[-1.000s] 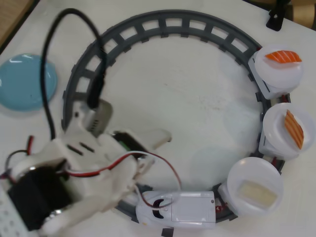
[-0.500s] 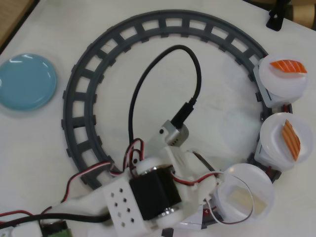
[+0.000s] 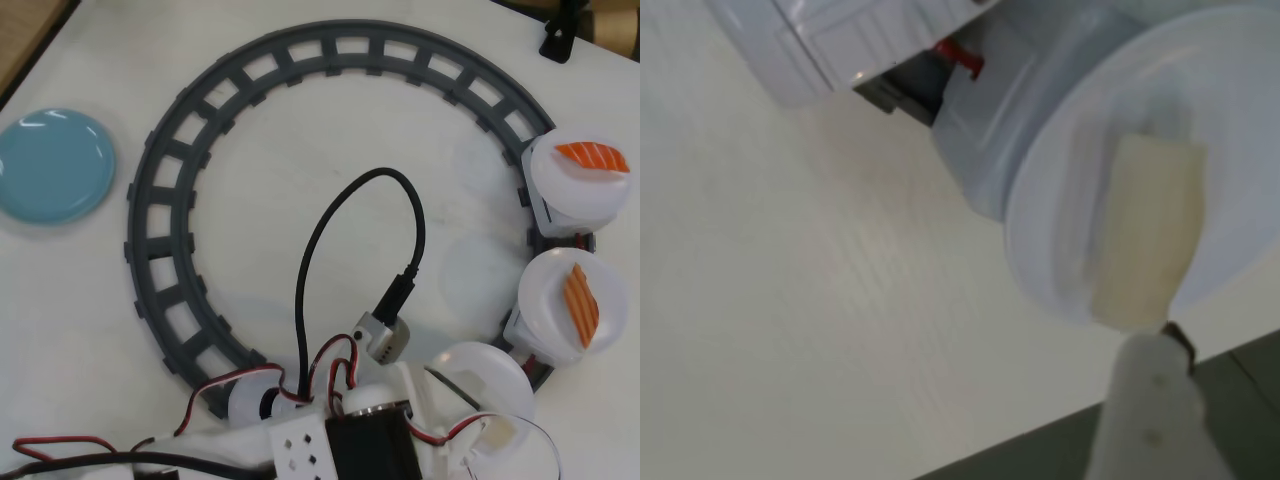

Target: Pick up the sushi from the Shinkansen and put it on the blue dish

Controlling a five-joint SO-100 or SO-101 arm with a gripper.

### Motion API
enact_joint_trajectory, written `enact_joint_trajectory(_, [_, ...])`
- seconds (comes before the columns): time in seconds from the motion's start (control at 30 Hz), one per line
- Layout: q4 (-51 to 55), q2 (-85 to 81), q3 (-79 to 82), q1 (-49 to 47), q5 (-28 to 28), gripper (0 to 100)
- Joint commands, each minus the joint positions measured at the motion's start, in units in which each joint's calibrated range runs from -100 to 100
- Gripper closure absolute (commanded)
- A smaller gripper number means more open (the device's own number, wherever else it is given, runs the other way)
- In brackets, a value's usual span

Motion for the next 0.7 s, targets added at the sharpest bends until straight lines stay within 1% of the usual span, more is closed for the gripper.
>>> enact_joint_trajectory(0.0, [0.3,0.54,-2.88,0.89,0.34,74])
enact_joint_trajectory(0.67, [0.13,10.0,-3.6,2.21,-1.34,74])
